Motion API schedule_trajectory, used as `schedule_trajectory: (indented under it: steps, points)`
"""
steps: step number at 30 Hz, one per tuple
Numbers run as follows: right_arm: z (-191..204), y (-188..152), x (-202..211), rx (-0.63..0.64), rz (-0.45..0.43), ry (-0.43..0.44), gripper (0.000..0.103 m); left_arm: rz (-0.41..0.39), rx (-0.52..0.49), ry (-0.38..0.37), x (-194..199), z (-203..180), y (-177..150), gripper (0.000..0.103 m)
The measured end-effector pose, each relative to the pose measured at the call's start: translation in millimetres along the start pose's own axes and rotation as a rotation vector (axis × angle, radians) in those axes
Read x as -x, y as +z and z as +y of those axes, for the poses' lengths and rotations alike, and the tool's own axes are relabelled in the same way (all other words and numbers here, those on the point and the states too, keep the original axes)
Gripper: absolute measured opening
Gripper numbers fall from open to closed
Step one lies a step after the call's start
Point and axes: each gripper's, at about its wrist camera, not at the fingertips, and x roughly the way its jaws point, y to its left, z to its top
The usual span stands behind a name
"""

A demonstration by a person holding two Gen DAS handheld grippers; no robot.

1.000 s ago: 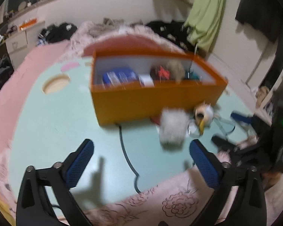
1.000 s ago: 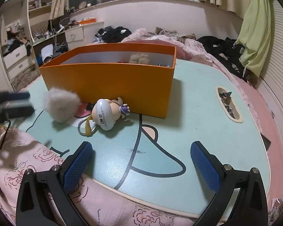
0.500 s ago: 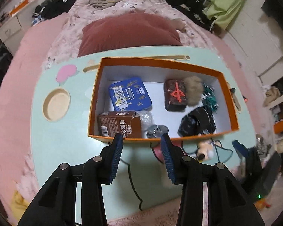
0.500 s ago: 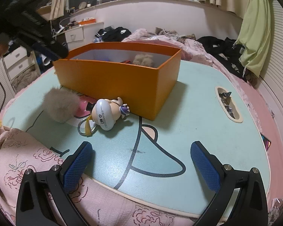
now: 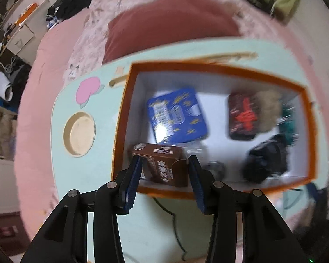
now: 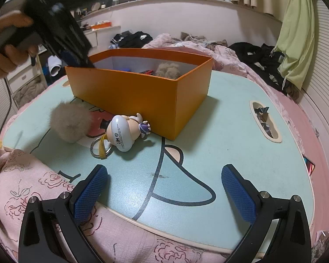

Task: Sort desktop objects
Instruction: 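Grasp the brown printed carton in the box with the left gripper, then lift the brown carton out and set it on the table with the left gripper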

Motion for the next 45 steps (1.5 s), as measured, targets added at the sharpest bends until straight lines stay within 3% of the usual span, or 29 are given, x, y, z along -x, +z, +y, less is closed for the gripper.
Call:
schedule_trajectory:
  steps: [1, 6, 10, 12, 17, 23, 29, 32, 36, 39, 42, 44, 45]
  points:
    - [0, -1, 0, 0.001, 0.000, -0.001, 0.103, 0.011, -0.007, 0.011, -7, -2, 1, 0.052]
    - [-1, -1, 1, 0.000, 0.000, 0.000, 0.103, -0.001, 0.033, -0.043, -11, 6, 9, 0.053]
    - [-1, -2, 1, -0.001, 0.000, 0.000, 0.103, -0.045, 0.015, -0.067, -5, 6, 2, 0.043]
    - [0, -2, 1, 0.000, -0.001, 0.000, 0.103, -0.068, 0.018, -0.071, -2, 12, -1, 0.024]
    - [1, -3, 1, -0.001, -0.001, 0.000, 0.103, -0.108, 0.056, -0.190, 4, 29, -6, 0.020]
    - [1, -4, 1, 0.000, -0.002, -0.001, 0.103, -0.261, 0.072, -0.352, 51, 34, -24, 0.019]
    - [0, -4, 1, 0.000, -0.002, -0.001, 0.103, -0.382, -0.022, -0.547, 107, 15, -84, 0.020]
    - [0, -4, 2, -0.001, -0.002, -0.001, 0.103, -0.372, -0.051, -0.594, 98, 6, -111, 0.020]
    - [0, -5, 2, 0.000, -0.002, -0.001, 0.103, -0.355, -0.071, -0.628, 67, -13, -124, 0.020]
    - [0, -5, 2, -0.001, -0.003, 0.000, 0.103, -0.336, -0.063, -0.647, 50, -24, -123, 0.021]
    - [0, -5, 2, -0.001, -0.003, -0.001, 0.103, -0.366, -0.053, -0.625, 49, -24, -123, 0.023]
    - [0, -5, 2, -0.001, -0.002, -0.001, 0.103, -0.419, -0.052, -0.629, 58, -16, -131, 0.036]
    - [0, -6, 2, -0.001, -0.003, -0.001, 0.103, -0.455, -0.047, -0.624, 64, -13, -136, 0.052]
